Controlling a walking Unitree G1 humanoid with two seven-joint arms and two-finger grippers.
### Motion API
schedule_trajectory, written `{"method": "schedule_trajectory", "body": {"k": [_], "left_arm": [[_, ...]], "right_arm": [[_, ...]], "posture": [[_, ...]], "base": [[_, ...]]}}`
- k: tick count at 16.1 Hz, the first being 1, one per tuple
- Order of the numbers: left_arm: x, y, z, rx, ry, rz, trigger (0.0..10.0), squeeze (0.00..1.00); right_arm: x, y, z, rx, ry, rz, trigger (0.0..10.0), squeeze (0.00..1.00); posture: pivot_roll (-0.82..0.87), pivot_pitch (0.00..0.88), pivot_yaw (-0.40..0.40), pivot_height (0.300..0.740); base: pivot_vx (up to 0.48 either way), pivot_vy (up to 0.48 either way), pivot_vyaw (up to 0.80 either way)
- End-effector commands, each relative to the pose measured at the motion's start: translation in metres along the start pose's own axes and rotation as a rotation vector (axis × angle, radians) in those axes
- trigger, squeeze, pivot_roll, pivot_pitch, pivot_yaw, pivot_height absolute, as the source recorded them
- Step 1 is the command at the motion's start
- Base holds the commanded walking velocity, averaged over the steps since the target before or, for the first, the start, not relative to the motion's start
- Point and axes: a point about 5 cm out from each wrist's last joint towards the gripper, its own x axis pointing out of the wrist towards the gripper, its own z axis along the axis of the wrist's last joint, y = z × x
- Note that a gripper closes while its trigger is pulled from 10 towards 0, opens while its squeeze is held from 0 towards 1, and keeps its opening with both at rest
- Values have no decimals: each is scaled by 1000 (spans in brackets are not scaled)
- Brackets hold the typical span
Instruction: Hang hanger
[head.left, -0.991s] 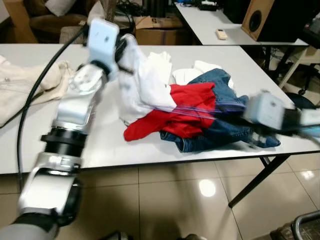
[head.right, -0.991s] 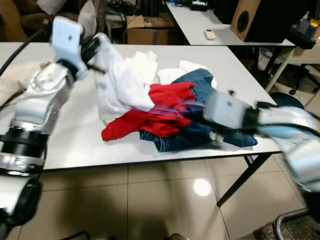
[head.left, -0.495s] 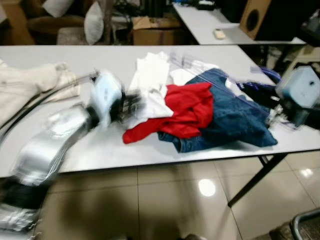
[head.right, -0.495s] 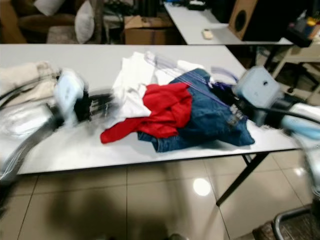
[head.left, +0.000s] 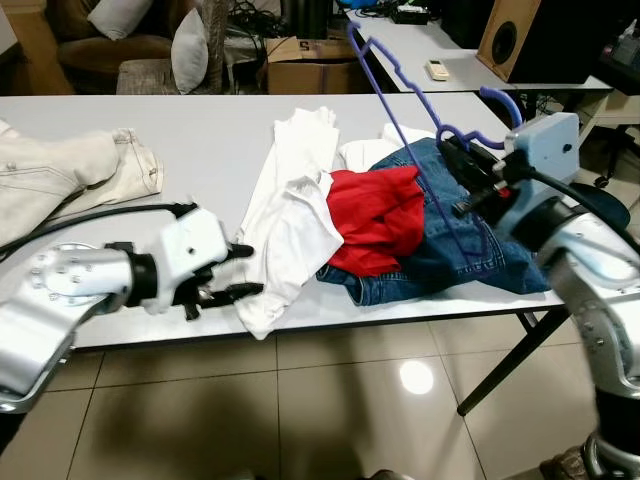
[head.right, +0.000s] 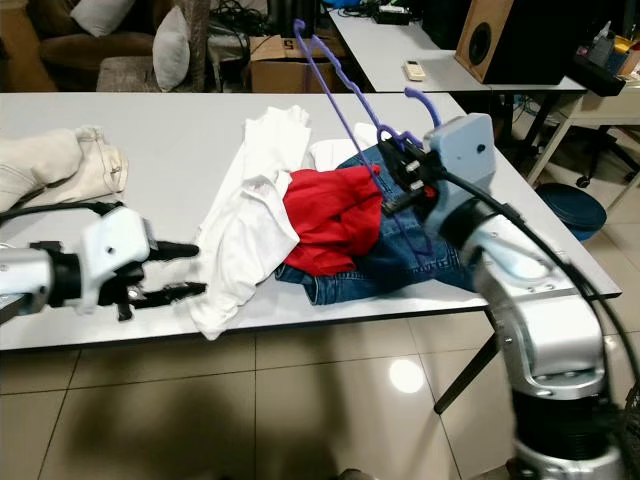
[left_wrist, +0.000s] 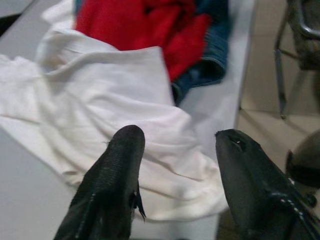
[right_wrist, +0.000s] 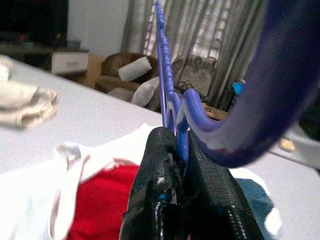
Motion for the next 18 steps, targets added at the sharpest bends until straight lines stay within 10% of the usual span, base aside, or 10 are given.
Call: {"method": "schedule_trajectory", "body": {"k": [1, 6, 7, 9, 11, 18], "left_arm": [[-11, 8, 5, -24, -43, 90, 10000, 1000], [-7, 43, 14, -286, -385, 662, 10000, 906], [-7, 43, 14, -286, -385, 662, 10000, 906], [9, 30, 16, -388, -467, 759, 10000, 475], [24, 21, 10, -392, -422, 773, 10000, 329], [44, 8, 0, -362, -324, 786, 10000, 286]], "right_arm": [[2, 5, 4, 75, -28, -32, 10000, 0], [8, 35, 2, 122, -35, -35, 10000, 0], [8, 35, 2, 122, -35, -35, 10000, 0], [9, 38, -16, 83, 43, -126, 10000, 0], [7, 40, -27, 84, 62, -170, 10000, 0], [-5, 30, -53, 81, 126, -340, 10000, 0]], "posture": [[-56, 8, -34, 740], [-63, 17, -26, 740], [-63, 17, -26, 740], [-69, 14, -24, 740], [-69, 2, -28, 740], [-62, 8, -20, 740]], "base": [[0, 0, 0], [0, 0, 0], [0, 0, 0], [0, 0, 0], [0, 0, 0], [0, 0, 0]]}}
